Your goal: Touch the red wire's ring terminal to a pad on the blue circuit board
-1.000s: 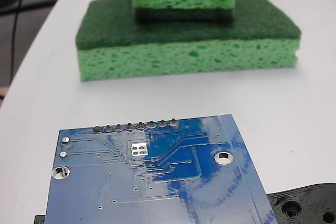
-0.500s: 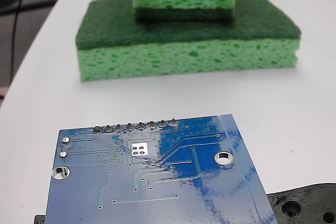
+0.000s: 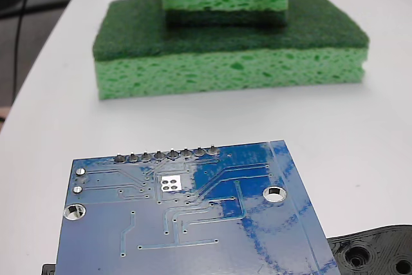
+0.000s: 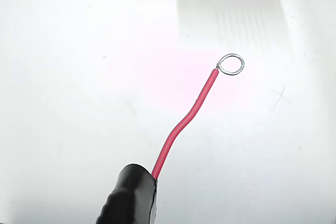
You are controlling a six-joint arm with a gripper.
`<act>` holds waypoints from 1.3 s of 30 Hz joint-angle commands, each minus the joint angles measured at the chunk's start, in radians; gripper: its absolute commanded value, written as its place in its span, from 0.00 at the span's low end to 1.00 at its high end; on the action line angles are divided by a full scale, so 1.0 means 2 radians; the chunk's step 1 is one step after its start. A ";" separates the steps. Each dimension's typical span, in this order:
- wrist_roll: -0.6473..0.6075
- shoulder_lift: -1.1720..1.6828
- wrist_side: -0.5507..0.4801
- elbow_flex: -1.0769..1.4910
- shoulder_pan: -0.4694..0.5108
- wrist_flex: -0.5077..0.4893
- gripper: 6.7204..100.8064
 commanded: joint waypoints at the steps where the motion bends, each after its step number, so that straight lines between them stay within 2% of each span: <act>1: -0.002 0.001 0.000 -0.002 -0.002 -0.002 0.99; 6: -0.001 0.001 0.009 -0.002 -0.013 -0.002 0.99; 39: 0.008 0.001 0.012 -0.002 -0.002 -0.002 0.99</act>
